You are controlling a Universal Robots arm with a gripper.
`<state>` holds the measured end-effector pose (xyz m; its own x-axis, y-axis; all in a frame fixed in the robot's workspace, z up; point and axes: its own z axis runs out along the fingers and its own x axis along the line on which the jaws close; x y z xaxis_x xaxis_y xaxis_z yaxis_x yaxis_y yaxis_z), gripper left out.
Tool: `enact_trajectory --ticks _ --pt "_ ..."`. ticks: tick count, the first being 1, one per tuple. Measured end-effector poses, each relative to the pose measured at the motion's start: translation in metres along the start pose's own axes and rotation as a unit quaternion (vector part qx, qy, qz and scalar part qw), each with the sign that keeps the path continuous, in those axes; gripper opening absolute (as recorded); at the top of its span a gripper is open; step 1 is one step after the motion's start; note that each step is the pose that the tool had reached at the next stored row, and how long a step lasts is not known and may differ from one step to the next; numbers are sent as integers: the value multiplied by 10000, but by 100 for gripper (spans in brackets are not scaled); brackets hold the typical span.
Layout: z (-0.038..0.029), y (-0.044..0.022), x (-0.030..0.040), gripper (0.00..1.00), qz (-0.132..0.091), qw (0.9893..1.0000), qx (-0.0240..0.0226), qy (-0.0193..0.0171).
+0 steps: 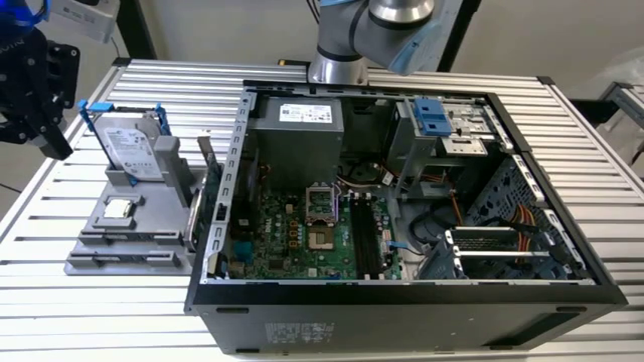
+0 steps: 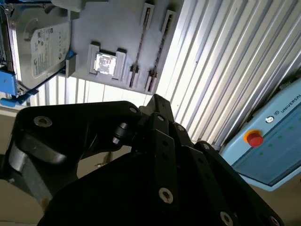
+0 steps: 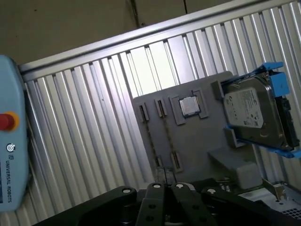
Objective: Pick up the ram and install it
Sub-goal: 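Pick up the ram and move it above insertion slot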
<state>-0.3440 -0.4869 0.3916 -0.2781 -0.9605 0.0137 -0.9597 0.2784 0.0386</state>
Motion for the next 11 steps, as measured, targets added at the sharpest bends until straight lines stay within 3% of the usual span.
enact_trajectory --ticks 6,11 --pt "0 0 0 0 -220 9998 10 7" --pt "-1 0 -1 0 -439 9990 45 7"
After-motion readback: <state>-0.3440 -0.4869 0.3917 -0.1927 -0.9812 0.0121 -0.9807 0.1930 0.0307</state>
